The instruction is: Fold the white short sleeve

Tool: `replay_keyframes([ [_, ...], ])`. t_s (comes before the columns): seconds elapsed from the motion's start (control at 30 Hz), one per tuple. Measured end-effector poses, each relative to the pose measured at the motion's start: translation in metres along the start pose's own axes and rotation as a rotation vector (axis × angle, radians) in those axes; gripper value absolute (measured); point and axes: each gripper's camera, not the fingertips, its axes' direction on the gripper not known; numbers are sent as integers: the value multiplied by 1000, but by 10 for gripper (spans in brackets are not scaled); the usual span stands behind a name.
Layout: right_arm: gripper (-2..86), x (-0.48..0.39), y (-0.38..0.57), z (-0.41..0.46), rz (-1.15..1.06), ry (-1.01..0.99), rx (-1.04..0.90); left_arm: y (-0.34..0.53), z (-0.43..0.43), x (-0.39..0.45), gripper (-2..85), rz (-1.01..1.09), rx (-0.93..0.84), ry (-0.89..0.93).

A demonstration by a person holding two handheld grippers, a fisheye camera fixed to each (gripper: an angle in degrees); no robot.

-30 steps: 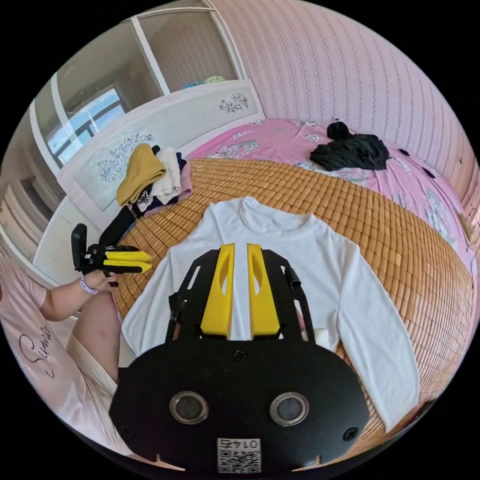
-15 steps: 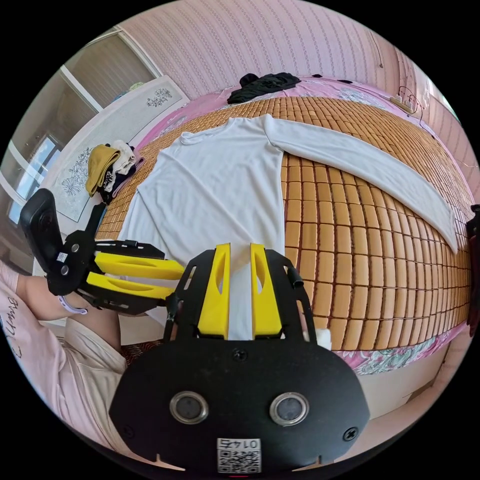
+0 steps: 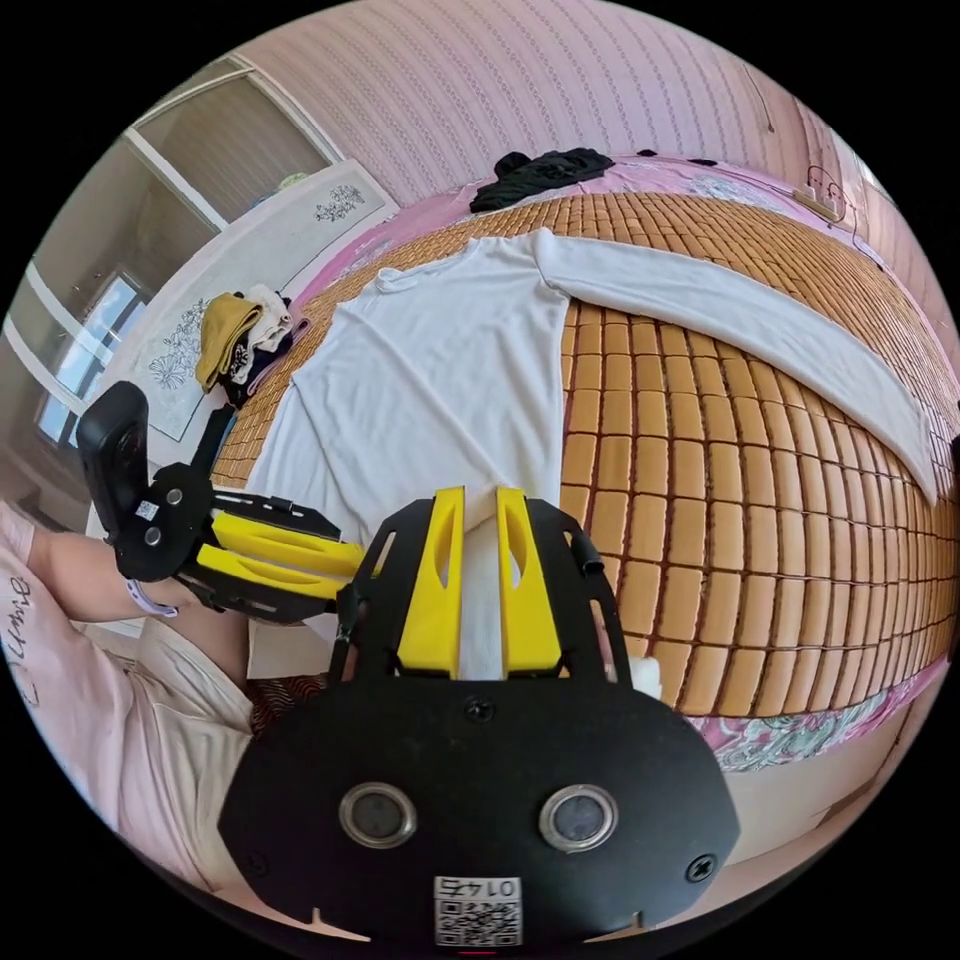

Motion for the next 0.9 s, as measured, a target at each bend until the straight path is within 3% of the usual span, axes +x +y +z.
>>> replay_keyframes([
  [0.07,81,10,-1,-35,36,34,112,1,-10,1,50,9,18,-7],
  [0.2,114,80,0,-106,202,297,359,8,-32,-5,51,1,80,-83],
  [0.43,130,231,-10,-144,652,636,353,25,-34,-39,51,-106,54,-176],
  [0.5,111,251,-10,-144,743,607,288,29,-31,-43,51,-121,29,-175],
  [0.6,27,250,-6,-154,708,554,313,36,-32,-45,50,-136,39,-160],
  [0.7,10,242,-2,-166,684,429,342,43,-37,-50,51,-161,52,-132],
  [0.9,2,139,-56,-212,348,61,608,69,-75,-61,54,-237,155,-70],
])
